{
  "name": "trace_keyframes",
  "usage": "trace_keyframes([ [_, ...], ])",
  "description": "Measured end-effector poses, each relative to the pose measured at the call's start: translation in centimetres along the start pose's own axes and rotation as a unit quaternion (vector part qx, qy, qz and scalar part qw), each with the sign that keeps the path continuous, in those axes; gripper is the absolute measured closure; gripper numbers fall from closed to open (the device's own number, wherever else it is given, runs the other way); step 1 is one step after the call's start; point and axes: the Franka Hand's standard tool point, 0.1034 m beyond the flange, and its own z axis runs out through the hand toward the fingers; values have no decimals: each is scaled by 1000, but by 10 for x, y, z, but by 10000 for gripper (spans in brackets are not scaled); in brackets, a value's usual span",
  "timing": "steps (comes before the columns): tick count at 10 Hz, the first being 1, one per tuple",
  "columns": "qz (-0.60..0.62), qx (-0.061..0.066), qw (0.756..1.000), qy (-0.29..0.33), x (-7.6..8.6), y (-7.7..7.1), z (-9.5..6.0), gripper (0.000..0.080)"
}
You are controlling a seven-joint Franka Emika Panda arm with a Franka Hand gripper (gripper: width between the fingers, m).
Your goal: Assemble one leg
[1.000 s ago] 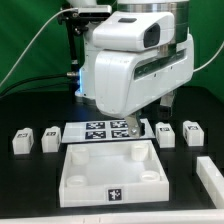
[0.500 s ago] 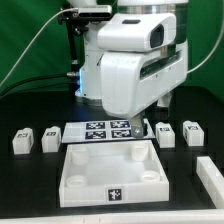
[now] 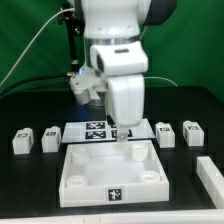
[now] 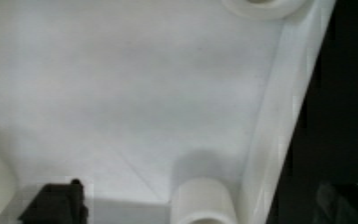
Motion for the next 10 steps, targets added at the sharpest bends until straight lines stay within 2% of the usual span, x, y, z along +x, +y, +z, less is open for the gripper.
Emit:
trace_keyframes([
  [3,28,18,999,8,-3,-14,30,150],
  [6,31,20,999,9,-4,-16,34,150],
  [7,31,20,999,9,-4,-16,34,265],
  [8,31,20,999,9,-4,-16,34,413],
  [9,31,21,999,9,-4,-16,34,413],
  [10,31,21,999,9,-4,-16,34,590],
])
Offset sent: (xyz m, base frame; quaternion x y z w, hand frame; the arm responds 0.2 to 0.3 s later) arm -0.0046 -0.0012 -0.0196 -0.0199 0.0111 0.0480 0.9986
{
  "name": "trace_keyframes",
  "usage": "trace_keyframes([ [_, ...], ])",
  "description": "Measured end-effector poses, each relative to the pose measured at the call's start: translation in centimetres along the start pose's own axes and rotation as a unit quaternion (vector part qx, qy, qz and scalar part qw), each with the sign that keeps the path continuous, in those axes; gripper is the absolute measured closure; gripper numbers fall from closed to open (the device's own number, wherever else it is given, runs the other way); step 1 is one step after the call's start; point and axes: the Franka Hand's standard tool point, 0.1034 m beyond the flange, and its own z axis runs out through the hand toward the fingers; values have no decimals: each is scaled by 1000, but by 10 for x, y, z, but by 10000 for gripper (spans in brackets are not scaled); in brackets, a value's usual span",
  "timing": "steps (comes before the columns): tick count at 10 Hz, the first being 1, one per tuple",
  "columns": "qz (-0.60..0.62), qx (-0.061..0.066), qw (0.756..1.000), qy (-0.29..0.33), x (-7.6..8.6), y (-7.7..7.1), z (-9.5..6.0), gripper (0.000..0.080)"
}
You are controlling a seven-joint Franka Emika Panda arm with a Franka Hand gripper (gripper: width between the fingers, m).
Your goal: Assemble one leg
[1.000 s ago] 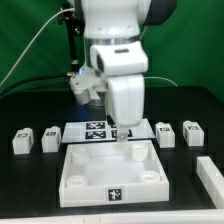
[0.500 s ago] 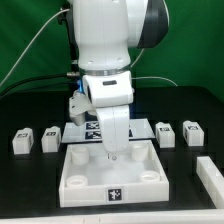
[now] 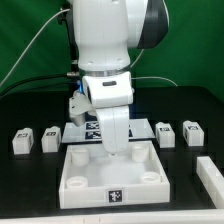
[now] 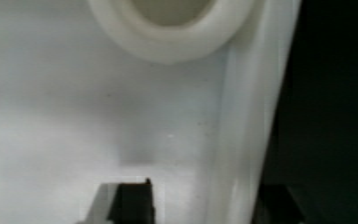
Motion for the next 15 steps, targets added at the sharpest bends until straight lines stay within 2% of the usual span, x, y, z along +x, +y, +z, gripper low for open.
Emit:
trace_keyframes([
  [1,0,0,1000,0,0,0,0,590],
  [2,1,-1,1000,0,0,0,0,742],
  [10,3,-1,1000,0,0,1,0,742],
  [13,-3,-16,1000,9,33,31,-3,742],
  [15,-8,-23,1000,16,49,44,-1,742],
])
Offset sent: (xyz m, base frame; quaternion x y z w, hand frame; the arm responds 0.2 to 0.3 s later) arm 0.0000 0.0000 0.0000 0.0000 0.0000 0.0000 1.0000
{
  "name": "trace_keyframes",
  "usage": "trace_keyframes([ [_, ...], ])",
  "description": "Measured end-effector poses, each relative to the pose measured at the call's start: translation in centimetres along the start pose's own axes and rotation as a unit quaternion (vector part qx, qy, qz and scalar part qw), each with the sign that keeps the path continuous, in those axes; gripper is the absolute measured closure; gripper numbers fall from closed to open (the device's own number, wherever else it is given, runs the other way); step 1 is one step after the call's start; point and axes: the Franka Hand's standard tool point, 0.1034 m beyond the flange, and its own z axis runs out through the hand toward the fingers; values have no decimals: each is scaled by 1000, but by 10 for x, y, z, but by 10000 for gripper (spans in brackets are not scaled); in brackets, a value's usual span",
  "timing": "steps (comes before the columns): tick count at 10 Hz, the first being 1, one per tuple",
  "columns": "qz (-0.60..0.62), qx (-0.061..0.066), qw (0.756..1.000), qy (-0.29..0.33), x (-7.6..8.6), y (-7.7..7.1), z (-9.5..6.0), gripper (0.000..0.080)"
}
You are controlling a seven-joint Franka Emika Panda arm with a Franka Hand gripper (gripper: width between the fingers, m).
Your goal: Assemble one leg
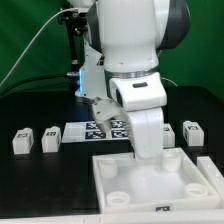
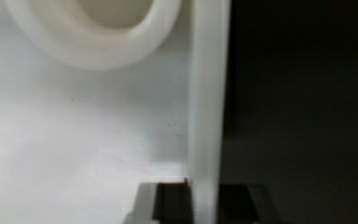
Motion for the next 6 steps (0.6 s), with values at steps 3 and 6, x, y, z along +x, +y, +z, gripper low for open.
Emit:
trace_keyframes([
  [3,61,-2,998,6,13,14,1,742],
  [6,70,18,997,3,13,14,1,742],
])
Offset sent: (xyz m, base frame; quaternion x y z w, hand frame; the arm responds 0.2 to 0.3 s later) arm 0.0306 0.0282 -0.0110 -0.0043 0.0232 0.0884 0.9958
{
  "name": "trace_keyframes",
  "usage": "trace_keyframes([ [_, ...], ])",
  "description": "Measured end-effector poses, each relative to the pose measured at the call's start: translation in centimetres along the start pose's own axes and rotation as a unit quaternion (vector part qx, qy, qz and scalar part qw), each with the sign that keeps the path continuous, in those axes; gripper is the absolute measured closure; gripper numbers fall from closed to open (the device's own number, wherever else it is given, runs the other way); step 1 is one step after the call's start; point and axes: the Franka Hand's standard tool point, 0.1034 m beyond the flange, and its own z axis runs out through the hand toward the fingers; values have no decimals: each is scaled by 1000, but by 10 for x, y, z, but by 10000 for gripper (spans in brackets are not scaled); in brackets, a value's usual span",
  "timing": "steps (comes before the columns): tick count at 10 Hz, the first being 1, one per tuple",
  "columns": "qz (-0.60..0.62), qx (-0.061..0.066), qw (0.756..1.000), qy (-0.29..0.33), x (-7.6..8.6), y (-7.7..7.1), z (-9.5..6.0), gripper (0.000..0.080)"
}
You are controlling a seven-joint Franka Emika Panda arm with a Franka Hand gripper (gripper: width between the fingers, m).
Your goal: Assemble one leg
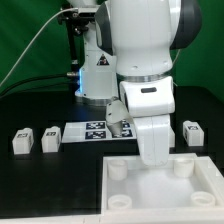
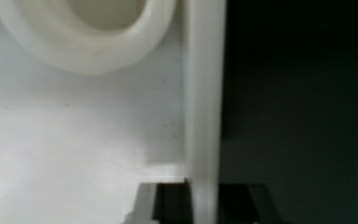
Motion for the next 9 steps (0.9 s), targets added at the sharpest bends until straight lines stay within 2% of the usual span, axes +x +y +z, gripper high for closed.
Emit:
trace_keyframes([
  [1,-4,-6,1000,1,0,0,0,742],
  [3,-2,-5,1000,1,-1,0,1,729],
  [4,-2,-5,1000,1,-1,0,1,513],
  [5,-2,-5,1000,1,-1,0,1,513],
  [6,-2,-5,1000,1,-2,0,1,338],
  [7,-1,-5,1000,1,-2,0,1,338],
  [8,-1,-4,1000,1,-2,0,1,190],
  [9,-1,-4,1000,1,-2,0,1,161],
])
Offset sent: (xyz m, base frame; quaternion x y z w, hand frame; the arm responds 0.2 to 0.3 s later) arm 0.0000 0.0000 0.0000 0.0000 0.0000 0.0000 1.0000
